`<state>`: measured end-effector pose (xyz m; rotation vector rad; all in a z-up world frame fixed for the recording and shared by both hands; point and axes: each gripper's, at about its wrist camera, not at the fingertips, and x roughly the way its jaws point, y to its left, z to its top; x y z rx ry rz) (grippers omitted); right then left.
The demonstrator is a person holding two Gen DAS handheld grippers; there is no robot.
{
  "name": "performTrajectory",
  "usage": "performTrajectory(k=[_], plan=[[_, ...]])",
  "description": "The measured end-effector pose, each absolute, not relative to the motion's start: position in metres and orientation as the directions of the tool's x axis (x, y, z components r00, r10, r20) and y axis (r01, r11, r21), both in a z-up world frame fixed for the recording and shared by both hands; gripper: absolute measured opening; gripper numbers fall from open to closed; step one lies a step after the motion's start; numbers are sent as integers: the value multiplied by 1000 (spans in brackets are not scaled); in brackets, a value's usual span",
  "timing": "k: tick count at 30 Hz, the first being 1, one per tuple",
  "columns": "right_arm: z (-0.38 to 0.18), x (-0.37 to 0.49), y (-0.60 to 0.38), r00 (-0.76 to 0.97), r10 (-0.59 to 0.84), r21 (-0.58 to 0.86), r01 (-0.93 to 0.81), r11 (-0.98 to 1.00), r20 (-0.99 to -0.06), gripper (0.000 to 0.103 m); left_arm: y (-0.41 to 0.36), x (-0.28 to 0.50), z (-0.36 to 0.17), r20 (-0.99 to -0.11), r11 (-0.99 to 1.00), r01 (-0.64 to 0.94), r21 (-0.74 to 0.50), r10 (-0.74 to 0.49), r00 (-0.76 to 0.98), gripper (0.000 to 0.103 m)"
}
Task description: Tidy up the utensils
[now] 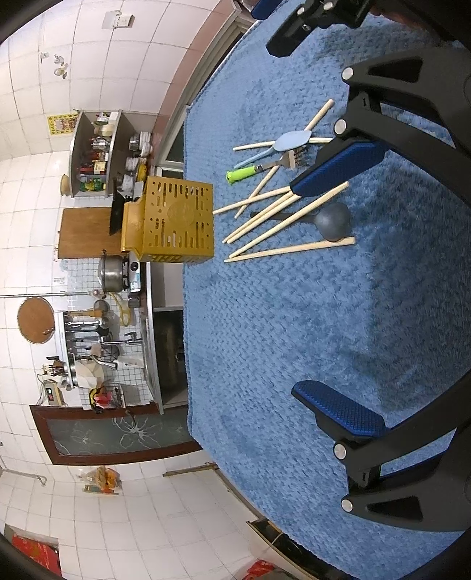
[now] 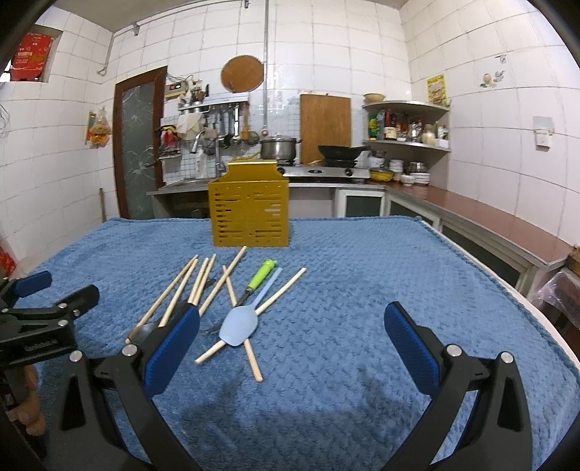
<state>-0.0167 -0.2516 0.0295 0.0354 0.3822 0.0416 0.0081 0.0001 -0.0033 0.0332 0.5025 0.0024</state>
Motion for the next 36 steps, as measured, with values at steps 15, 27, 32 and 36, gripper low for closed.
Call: performTrajectory(k=[15, 27, 32, 36], plan=[[41, 78, -249, 862, 96, 52, -80, 995, -498, 99, 7, 65, 26, -596, 999, 36, -4, -32, 802, 98], [17, 170, -261, 805, -24, -10, 23, 1000, -592, 99, -8, 148, 22, -621, 999, 14, 48, 19, 783, 98], [2, 191, -261, 781, -57, -26, 52, 998, -621, 99, -8, 176, 12, -652, 1000, 9, 30, 13, 758, 98], [-5, 197, -262, 777, -73, -48, 55, 997, -626, 99, -7, 189, 0, -668, 999, 1, 34, 22, 744, 98]])
